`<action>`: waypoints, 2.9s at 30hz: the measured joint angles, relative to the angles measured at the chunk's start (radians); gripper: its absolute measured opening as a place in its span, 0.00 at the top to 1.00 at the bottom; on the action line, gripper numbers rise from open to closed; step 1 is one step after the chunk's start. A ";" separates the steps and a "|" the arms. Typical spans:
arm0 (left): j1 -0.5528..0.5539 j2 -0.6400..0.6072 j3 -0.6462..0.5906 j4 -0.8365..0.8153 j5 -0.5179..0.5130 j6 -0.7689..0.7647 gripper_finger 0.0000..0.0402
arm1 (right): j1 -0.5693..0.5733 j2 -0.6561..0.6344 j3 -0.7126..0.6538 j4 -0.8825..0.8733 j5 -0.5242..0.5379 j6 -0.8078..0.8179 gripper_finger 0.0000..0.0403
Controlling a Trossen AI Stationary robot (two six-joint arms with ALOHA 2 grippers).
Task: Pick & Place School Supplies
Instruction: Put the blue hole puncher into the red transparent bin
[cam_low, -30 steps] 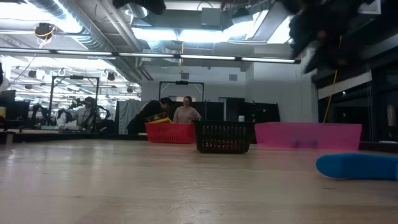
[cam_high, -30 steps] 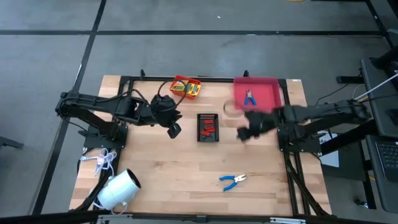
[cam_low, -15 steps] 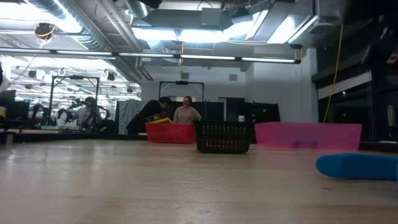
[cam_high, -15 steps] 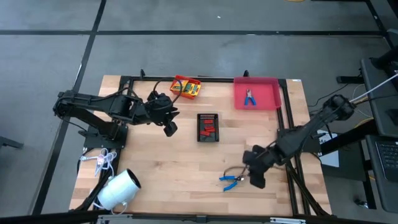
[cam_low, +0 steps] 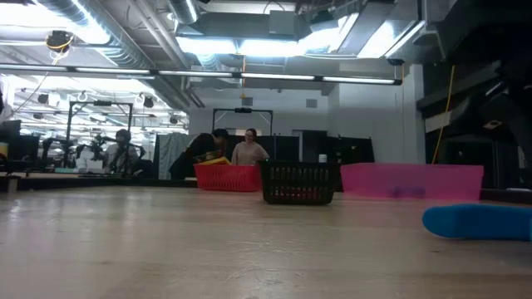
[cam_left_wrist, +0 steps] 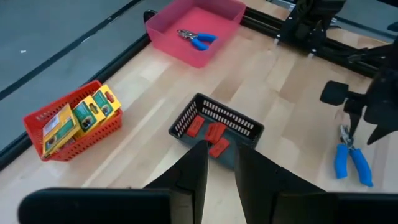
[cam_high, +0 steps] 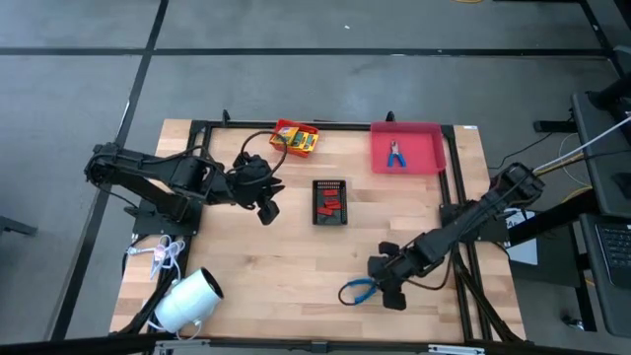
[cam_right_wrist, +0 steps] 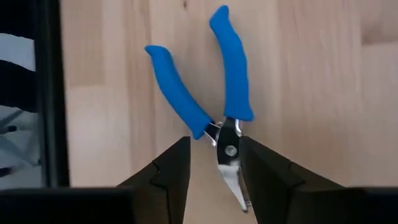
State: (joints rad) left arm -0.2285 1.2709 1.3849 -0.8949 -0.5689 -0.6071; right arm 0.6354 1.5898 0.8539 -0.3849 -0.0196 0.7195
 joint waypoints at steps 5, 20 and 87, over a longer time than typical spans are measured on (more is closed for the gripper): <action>-0.007 0.000 0.000 0.000 0.000 -0.007 0.82 | 0.029 0.000 0.000 0.000 0.057 -0.124 0.59; -0.007 0.000 0.000 0.000 0.011 -0.019 0.83 | 0.065 0.054 0.000 -0.024 0.090 -0.152 0.38; -0.020 0.000 0.000 -0.100 -0.141 -0.132 0.85 | -0.697 -0.289 0.191 -0.306 1.082 1.417 0.76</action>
State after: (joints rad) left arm -0.2489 1.2713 1.3849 -0.9948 -0.7100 -0.7390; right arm -0.0620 1.3012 1.0446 -0.6908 1.0624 2.1364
